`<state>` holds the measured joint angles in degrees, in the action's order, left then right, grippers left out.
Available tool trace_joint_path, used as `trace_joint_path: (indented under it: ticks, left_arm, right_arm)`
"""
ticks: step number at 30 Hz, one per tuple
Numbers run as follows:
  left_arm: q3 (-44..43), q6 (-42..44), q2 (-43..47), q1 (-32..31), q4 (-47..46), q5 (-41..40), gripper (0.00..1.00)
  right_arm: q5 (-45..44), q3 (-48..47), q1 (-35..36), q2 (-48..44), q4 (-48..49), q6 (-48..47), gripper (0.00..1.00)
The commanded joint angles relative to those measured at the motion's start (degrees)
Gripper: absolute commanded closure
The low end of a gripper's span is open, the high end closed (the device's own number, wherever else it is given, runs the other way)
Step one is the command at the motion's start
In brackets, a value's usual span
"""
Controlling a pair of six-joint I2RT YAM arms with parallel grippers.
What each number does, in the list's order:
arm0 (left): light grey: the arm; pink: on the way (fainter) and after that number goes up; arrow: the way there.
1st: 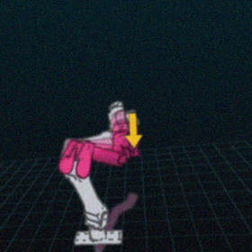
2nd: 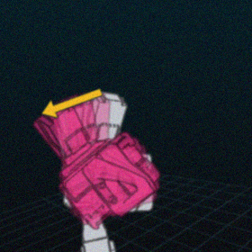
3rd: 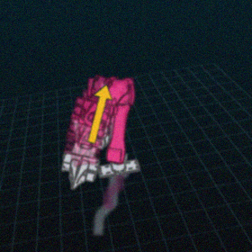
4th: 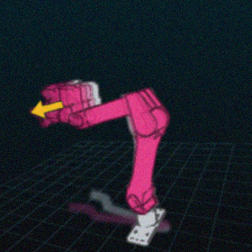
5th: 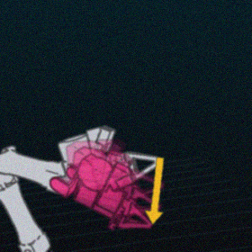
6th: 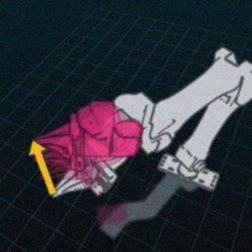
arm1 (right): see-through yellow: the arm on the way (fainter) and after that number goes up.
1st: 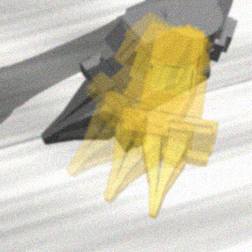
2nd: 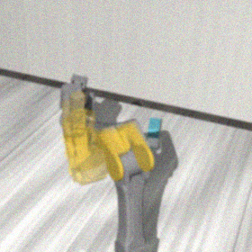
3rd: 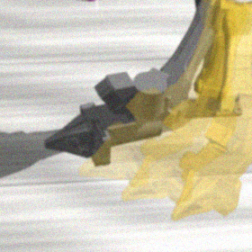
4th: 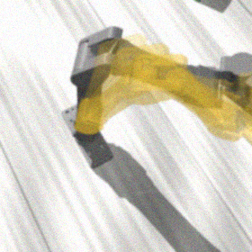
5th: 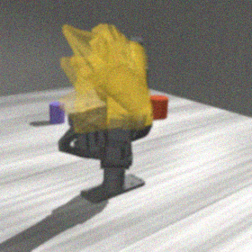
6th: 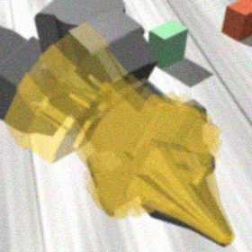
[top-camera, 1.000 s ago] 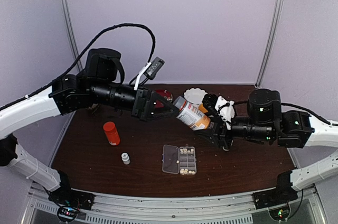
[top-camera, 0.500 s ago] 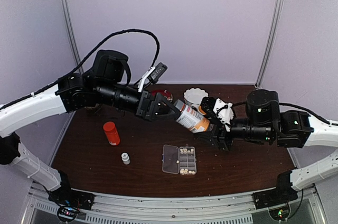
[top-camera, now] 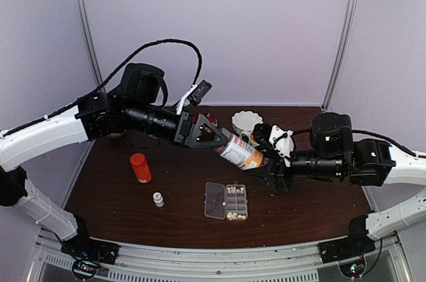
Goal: Sort the pills into containers
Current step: Screw the lid of the pill bottle onto the pill bottle.
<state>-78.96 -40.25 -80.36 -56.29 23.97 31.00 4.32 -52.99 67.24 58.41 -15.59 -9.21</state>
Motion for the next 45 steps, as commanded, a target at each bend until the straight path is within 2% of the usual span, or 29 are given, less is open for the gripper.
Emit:
trace_joint_path:
  ticks: [1,5,9,12,15,25,31,36,45]
  left_arm:
    - [0.8,-0.8,-0.6,0.2,-2.9,2.7,0.22]
    - [1.1,-0.8,-0.7,0.3,-3.4,3.7,0.22]
    - [1.1,-1.1,-0.9,0.2,-3.3,4.2,0.27]
    - [1.2,-1.1,-0.8,0.3,-3.7,4.2,0.2]
    - [1.1,-1.1,-0.6,0.3,-4.0,4.3,0.18]
    - [2.2,-1.7,0.7,0.8,-4.6,4.4,0.21]
    - [2.8,-1.7,1.4,0.8,-4.5,4.4,0.29]
    - [3.3,-1.4,2.3,0.9,-4.1,4.1,0.2]
    - [3.5,-1.0,2.3,1.0,-3.4,4.4,0.22]
  right_arm:
    - [0.9,-0.4,0.4,0.0,2.9,-0.1,1.0]
    - [1.0,-0.7,0.4,0.2,2.6,0.0,1.0]
    - [1.5,-0.8,0.4,0.5,2.3,-0.1,1.0]
    - [1.6,-0.8,0.4,0.5,2.0,-0.1,1.0]
    - [1.6,-1.0,0.4,0.5,1.6,-0.2,1.0]
    - [3.9,-2.1,0.4,2.1,-0.1,-0.2,1.0]
    - [3.4,-2.4,0.4,2.6,-0.1,-0.1,1.0]
    - [2.5,-2.3,0.4,2.3,0.0,0.0,1.0]
    - [2.1,-2.0,0.4,2.0,0.1,0.1,1.0]
